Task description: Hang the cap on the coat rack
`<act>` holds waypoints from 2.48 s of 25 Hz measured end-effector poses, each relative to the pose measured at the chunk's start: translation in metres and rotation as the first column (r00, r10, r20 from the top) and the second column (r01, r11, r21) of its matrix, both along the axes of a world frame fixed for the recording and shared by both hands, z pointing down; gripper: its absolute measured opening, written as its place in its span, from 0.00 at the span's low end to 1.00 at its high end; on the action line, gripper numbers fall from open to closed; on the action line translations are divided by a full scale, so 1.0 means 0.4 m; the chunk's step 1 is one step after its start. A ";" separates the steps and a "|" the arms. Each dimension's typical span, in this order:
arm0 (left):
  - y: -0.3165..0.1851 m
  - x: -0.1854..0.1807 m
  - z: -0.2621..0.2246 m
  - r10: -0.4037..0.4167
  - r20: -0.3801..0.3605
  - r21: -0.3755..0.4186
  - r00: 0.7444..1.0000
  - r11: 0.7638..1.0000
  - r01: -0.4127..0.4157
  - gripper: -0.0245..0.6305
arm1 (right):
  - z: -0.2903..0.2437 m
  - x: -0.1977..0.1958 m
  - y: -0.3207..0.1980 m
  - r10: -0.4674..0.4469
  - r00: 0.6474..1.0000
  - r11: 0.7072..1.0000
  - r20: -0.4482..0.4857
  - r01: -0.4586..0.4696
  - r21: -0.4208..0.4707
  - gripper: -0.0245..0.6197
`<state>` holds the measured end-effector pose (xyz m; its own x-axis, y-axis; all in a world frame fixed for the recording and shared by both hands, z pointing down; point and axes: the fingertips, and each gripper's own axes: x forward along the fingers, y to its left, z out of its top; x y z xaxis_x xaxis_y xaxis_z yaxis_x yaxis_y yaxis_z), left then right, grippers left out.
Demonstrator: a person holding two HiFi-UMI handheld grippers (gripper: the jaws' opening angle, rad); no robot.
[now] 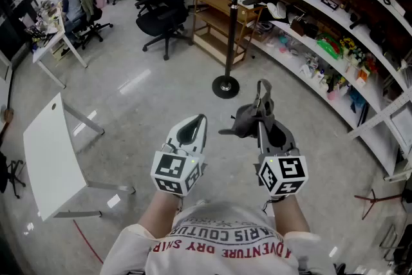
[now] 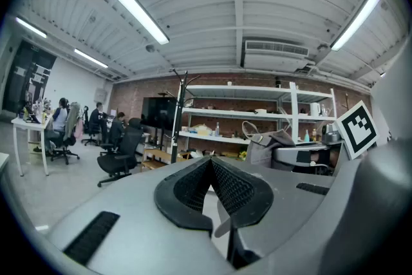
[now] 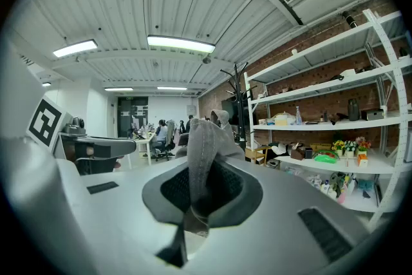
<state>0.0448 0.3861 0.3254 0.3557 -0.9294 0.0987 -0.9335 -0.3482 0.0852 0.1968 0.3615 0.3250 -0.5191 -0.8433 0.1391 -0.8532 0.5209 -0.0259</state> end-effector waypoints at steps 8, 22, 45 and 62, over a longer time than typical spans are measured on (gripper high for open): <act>0.000 -0.010 0.005 -0.002 -0.009 -0.006 1.000 1.000 0.002 0.05 | 0.005 0.000 -0.001 0.007 1.000 1.000 -0.003 -0.007 -0.006 0.08; 0.018 -0.194 0.057 0.001 -0.023 -0.014 1.000 1.000 -0.001 0.05 | 0.061 -0.141 0.008 0.056 0.998 0.997 0.009 -0.056 -0.046 0.08; -0.401 -0.276 0.096 -0.080 -0.059 -0.031 0.995 0.996 0.078 0.05 | 0.126 -0.230 -0.463 -0.046 0.997 0.992 0.060 0.053 -0.111 0.08; -0.910 -0.194 0.131 -0.082 -0.099 -0.063 0.992 0.995 0.076 0.05 | 0.167 -0.148 -0.929 -0.083 0.996 0.986 0.042 0.088 -0.140 0.08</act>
<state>-0.0327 0.0223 0.3779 0.2923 -0.9486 0.1212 -0.9435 -0.2653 0.1986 0.1374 -0.0100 0.3919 -0.5951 -0.7689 0.2335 -0.8030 0.5807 -0.1343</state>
